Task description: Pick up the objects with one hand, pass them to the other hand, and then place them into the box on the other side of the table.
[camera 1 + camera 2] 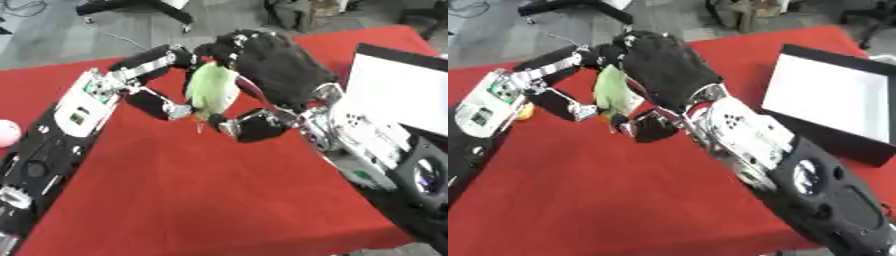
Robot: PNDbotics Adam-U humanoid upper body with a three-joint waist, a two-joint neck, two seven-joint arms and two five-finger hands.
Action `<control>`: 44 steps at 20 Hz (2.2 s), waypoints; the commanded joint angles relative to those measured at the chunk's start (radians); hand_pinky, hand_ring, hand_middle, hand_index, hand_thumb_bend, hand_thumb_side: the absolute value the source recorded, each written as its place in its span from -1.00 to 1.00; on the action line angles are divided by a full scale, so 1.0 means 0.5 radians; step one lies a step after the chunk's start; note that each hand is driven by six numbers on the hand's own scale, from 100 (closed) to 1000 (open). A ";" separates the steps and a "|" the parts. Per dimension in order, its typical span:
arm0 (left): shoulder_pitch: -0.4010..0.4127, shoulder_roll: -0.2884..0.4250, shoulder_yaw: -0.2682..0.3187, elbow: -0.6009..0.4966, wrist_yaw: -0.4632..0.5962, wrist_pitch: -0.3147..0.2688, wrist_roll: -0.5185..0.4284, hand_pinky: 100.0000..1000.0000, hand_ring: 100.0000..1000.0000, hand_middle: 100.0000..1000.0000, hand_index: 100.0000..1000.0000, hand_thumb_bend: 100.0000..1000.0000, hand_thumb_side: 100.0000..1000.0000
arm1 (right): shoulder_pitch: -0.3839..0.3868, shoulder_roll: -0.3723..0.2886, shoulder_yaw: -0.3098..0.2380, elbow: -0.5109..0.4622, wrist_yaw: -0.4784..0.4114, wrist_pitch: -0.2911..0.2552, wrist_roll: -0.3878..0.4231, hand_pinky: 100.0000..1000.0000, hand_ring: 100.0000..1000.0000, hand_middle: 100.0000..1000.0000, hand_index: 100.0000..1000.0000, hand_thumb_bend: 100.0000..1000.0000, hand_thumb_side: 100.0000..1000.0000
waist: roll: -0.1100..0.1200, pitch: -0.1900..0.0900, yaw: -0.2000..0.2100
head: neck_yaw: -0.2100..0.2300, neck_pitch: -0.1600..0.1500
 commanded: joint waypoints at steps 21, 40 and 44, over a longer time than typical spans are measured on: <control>-0.036 0.023 -0.061 -0.086 0.069 -0.632 -0.693 0.20 -0.42 -0.54 0.03 -1.00 -0.66 | 0.009 -0.046 0.003 -0.041 0.100 0.088 0.049 -0.75 0.40 0.18 0.59 -0.26 -0.72 | -0.003 -0.023 0.004 | -0.029 -0.005; -0.039 0.019 -0.068 -0.111 0.093 -0.608 -0.693 0.21 -0.42 -0.54 0.03 -1.00 -0.66 | 0.019 -0.050 0.004 -0.041 0.239 0.075 0.277 0.52 0.54 0.41 0.66 -0.16 -0.71 | -0.001 -0.022 0.008 | -0.041 -0.005; -0.039 0.013 -0.079 -0.116 0.100 -0.606 -0.693 0.22 -0.41 -0.54 0.04 -1.00 -0.66 | 0.020 -0.047 0.004 -0.041 0.249 0.088 0.270 0.29 0.52 0.37 0.60 -0.19 -0.72 | -0.001 -0.022 0.009 | -0.041 -0.005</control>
